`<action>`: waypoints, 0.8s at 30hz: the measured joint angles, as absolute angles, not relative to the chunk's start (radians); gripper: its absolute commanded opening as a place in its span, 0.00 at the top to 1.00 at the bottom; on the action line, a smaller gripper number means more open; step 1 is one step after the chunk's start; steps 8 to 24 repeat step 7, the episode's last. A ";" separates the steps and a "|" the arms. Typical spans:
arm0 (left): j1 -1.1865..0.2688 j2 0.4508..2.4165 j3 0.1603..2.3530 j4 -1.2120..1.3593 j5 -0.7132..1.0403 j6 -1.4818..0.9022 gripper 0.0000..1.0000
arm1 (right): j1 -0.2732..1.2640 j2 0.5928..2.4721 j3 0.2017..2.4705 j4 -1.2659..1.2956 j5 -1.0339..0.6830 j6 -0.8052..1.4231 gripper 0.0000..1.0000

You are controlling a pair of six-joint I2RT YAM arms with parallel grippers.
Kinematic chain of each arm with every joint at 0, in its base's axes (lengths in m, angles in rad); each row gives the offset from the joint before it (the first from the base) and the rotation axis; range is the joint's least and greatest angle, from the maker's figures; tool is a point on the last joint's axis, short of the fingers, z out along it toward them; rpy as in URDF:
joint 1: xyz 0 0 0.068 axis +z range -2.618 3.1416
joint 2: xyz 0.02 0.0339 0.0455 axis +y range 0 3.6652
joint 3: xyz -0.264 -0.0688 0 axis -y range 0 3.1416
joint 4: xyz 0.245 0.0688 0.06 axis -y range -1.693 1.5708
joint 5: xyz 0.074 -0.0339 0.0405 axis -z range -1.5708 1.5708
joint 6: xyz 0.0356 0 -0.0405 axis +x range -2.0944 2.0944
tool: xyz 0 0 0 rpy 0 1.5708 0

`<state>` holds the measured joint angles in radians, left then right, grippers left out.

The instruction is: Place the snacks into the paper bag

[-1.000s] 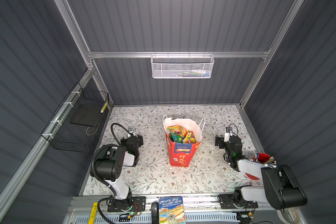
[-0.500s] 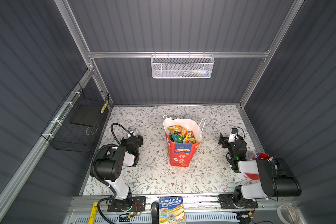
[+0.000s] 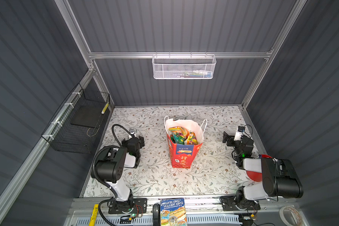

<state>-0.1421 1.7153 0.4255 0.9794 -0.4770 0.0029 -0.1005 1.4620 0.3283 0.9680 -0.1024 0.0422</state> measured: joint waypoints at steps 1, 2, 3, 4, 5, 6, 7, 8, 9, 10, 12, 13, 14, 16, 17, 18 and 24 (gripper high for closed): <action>-0.142 1.715 0.426 0.979 -0.477 0.003 0.00 | -0.100 1.462 0.328 0.968 -0.107 0.044 0.01; -0.142 1.715 0.426 0.979 -0.477 0.003 0.00 | -0.100 1.462 0.328 0.968 -0.109 0.045 0.01; -0.142 1.715 0.428 0.973 -0.472 0.003 0.00 | -0.100 1.462 0.328 0.968 -0.109 0.046 0.01; -0.135 1.715 0.433 0.963 -0.462 -0.001 0.00 | -0.100 1.462 0.328 0.968 -0.110 0.046 0.01; -0.132 1.715 0.438 0.954 -0.452 -0.004 0.00 | -0.100 1.462 0.328 0.968 -0.110 0.046 0.01; -0.128 1.715 0.442 0.952 -0.444 -0.005 0.00 | -0.100 1.462 0.328 0.968 -0.110 0.046 0.01; -0.123 1.715 0.443 0.953 -0.439 -0.005 0.00 | -0.100 1.462 0.328 0.968 -0.110 0.046 0.01; -0.123 1.715 0.443 0.953 -0.439 -0.005 0.00 | -0.100 1.462 0.328 0.968 -0.110 0.046 0.01; -0.123 1.715 0.443 0.953 -0.439 -0.005 0.00 | -0.100 1.462 0.328 0.968 -0.110 0.046 0.01; -0.123 1.715 0.443 0.953 -0.439 -0.005 0.00 | -0.100 1.462 0.328 0.968 -0.110 0.046 0.01; -0.123 1.715 0.443 0.953 -0.439 -0.005 0.00 | -0.100 1.462 0.328 0.968 -0.110 0.046 0.01; -0.123 1.715 0.443 0.953 -0.439 -0.005 0.00 | -0.100 1.462 0.328 0.968 -0.110 0.046 0.01; -0.123 1.715 0.443 0.953 -0.439 -0.005 0.00 | -0.100 1.462 0.328 0.968 -0.110 0.046 0.01; -0.123 1.715 0.443 0.953 -0.439 -0.005 0.00 | -0.100 1.462 0.328 0.968 -0.110 0.046 0.01; -0.123 1.715 0.443 0.953 -0.439 -0.005 0.00 | -0.100 1.462 0.328 0.968 -0.110 0.046 0.01; -0.123 1.715 0.443 0.953 -0.439 -0.005 0.00 | -0.100 1.462 0.328 0.968 -0.110 0.046 0.01; -0.123 1.715 0.443 0.953 -0.439 -0.005 0.00 | -0.100 1.462 0.328 0.968 -0.110 0.046 0.01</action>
